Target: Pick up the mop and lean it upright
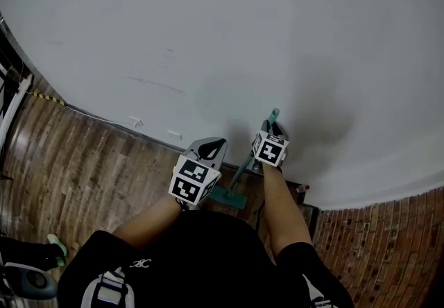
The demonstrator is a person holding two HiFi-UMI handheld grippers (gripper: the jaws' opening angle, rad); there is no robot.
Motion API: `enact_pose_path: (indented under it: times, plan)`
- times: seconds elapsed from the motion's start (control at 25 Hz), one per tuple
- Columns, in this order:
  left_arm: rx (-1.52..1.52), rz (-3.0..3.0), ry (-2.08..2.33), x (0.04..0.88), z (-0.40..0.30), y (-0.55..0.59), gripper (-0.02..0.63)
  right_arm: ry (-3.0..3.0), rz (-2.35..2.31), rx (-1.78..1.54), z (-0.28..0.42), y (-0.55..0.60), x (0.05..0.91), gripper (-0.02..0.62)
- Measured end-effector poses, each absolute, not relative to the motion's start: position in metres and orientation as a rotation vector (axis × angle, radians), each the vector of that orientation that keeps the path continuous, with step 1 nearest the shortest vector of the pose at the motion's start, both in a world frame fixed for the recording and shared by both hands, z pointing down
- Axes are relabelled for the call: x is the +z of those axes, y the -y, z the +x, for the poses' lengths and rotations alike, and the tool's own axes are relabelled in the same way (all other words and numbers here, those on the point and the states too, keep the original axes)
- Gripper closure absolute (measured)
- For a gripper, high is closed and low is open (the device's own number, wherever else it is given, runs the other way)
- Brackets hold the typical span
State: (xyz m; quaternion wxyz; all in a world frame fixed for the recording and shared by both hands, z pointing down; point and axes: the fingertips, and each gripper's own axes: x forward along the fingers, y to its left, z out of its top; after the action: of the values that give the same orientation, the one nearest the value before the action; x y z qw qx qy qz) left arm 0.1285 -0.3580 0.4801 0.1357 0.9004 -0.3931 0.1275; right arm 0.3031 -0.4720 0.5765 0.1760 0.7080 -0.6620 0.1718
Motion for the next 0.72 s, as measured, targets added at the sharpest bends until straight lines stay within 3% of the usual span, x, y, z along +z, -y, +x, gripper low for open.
enact_pose_path:
  times: [0.12, 0.2, 0.36, 0.4, 0.48, 0.72]
  plan:
    - [0.363, 2.609, 1.133, 0.479, 0.123, 0.359, 0.609, 1.902, 1.976, 0.572, 0.298, 0.473, 0.58, 0.485]
    - [0.358, 2.605, 1.128, 0.48, 0.12, 0.36, 0.609, 1.945, 1.98, 0.579, 0.294, 0.471, 0.571, 0.278]
    - [0.355, 2.594, 1.113, 0.484, 0.122, 0.362, 0.609, 2.038, 2.122, 0.46, 0.296, 0.445, 0.503, 0.279]
    - [0.355, 2.592, 1.108, 0.485, 0.124, 0.362, 0.609, 2.072, 2.153, 0.422, 0.296, 0.433, 0.483, 0.302]
    - [0.355, 2.592, 1.094, 0.486, 0.131, 0.363, 0.609, 2.117, 2.192, 0.31, 0.296, 0.406, 0.447, 0.58]
    - [0.351, 2.628, 1.036, 0.481, 0.162, 0.362, 0.609, 2.134, 2.172, 0.11, 0.303, 0.338, 0.416, 0.581]
